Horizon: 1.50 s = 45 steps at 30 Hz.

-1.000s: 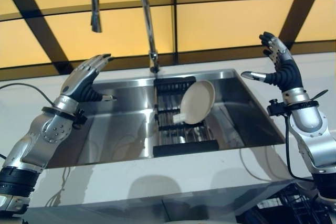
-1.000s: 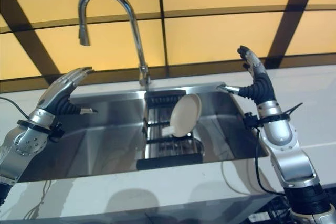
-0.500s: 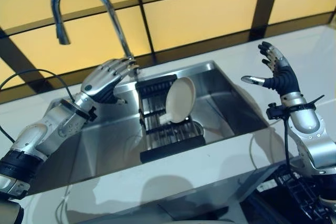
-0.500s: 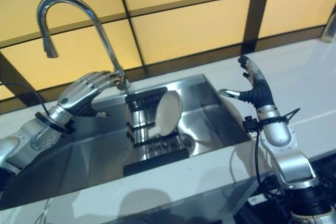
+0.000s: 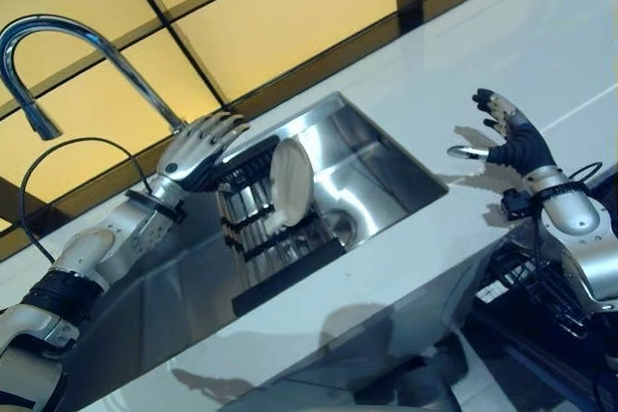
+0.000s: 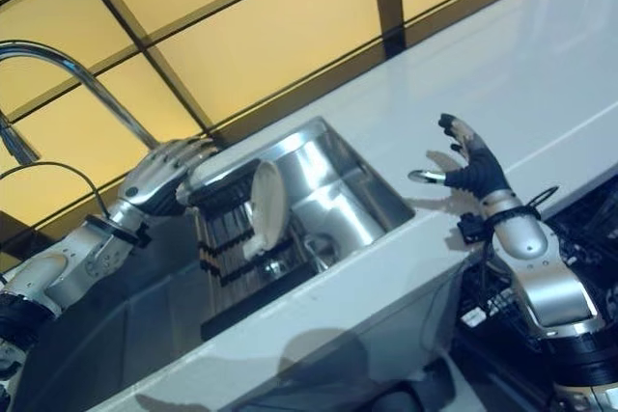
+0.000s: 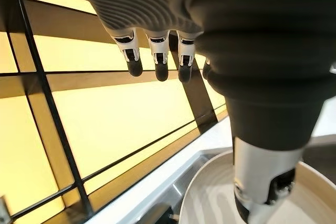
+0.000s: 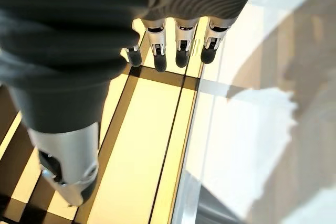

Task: Pick up plates and place into dishwasher.

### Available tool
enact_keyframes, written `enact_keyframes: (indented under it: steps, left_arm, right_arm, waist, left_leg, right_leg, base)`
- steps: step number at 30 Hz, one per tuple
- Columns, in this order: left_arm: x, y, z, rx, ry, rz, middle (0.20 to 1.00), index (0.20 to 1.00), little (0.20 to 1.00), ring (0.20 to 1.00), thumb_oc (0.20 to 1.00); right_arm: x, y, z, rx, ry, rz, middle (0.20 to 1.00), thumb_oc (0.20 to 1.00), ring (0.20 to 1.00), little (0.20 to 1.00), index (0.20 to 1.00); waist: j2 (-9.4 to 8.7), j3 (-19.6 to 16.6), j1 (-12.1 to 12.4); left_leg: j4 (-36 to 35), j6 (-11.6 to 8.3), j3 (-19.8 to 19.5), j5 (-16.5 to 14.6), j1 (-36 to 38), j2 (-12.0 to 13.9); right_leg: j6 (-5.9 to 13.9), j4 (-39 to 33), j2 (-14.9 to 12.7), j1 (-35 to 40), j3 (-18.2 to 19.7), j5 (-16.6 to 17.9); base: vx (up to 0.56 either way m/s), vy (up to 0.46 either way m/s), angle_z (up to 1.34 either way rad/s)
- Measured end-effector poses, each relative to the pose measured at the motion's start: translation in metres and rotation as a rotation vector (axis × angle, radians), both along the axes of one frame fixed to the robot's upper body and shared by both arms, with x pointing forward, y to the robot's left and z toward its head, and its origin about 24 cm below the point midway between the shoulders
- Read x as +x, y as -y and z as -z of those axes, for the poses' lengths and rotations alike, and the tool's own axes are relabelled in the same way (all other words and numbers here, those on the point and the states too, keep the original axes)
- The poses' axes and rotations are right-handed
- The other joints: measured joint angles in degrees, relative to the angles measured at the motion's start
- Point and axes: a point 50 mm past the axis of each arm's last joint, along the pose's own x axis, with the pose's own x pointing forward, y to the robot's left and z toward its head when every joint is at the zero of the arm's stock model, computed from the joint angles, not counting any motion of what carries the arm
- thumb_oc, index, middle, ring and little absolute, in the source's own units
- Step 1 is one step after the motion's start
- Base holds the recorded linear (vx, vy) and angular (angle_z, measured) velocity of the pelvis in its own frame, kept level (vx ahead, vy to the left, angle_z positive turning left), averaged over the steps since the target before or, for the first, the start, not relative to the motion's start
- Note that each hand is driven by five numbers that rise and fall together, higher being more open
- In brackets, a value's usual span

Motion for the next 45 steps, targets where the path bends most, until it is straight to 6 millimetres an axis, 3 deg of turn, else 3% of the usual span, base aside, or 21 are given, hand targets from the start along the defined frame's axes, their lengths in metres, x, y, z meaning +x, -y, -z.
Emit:
enact_keyframes:
  steps: [4, 9, 28, 36, 45]
  left_arm:
    - [0.000, -0.002, 0.000, 0.006, 0.030, -0.016, 1.000, 1.000, 1.000, 1.000, 1.000]
    - [0.000, 0.000, 0.002, 0.004, 0.046, -0.013, 1.000, 1.000, 1.000, 1.000, 1.000]
    - [-0.008, 0.024, 0.054, 0.219, -0.079, 0.122, 1.000, 1.000, 1.000, 1.000, 1.000]
    - [-0.007, 0.018, 0.055, 0.213, -0.047, 0.076, 1.000, 1.000, 1.000, 1.000, 1.000]
    - [-0.004, 0.014, 0.057, 0.165, 0.048, 0.001, 1.000, 1.000, 1.000, 1.000, 1.000]
  right_arm:
    - [0.000, -0.001, 0.001, -0.007, -0.014, -0.017, 1.000, 1.000, 1.000, 1.000, 1.000]
    - [-0.002, 0.003, -0.002, -0.019, -0.007, -0.018, 1.000, 1.000, 1.000, 1.000, 1.000]
    - [-0.008, 0.006, -0.017, -0.126, -0.014, -0.048, 1.000, 1.000, 1.000, 1.000, 1.000]
    - [-0.019, 0.001, -0.043, -0.179, 0.101, -0.082, 1.000, 1.000, 1.000, 1.000, 1.000]
    - [-0.023, 0.003, -0.044, -0.217, 0.107, -0.101, 1.000, 1.000, 1.000, 1.000, 1.000]
  waist:
    - [-0.14, 0.9, -0.5]
    - [0.04, 0.8, -1.0]
    - [2.63, 0.8, -4.2]
    - [2.96, 3.5, -5.3]
    - [2.87, 3.7, -6.2]
  left_leg:
    - [1.1, -0.30, 0.9, -1.2, 0.0, -0.6]
    - [1.6, -0.62, 1.4, -1.4, 1.2, -0.6]
    - [4.4, -0.61, 1.5, -1.4, 3.1, -2.7]
    - [3.4, 0.55, 1.7, -3.0, 0.8, -4.3]
    - [5.4, 0.41, 2.6, -2.9, 1.9, -4.4]
  right_leg:
    - [-0.43, 7.0, -0.3, -3.2, 0.7, -3.3]
    - [-1.12, 10.1, 0.0, -3.5, 1.3, -5.4]
    - [-0.06, 11.5, -2.2, -1.3, 3.1, -6.9]
    - [0.64, 16.4, -2.9, -6.8, 4.0, -7.6]
    - [0.41, 17.9, -3.3, -5.7, 4.4, -9.1]
  base:
    - [0.13, -0.004, -0.11]
    - [0.14, -0.004, -0.05]
    - [0.06, 0.029, -0.02]
    - [-0.02, 0.031, -0.02]
    - [0.07, -0.023, -0.04]
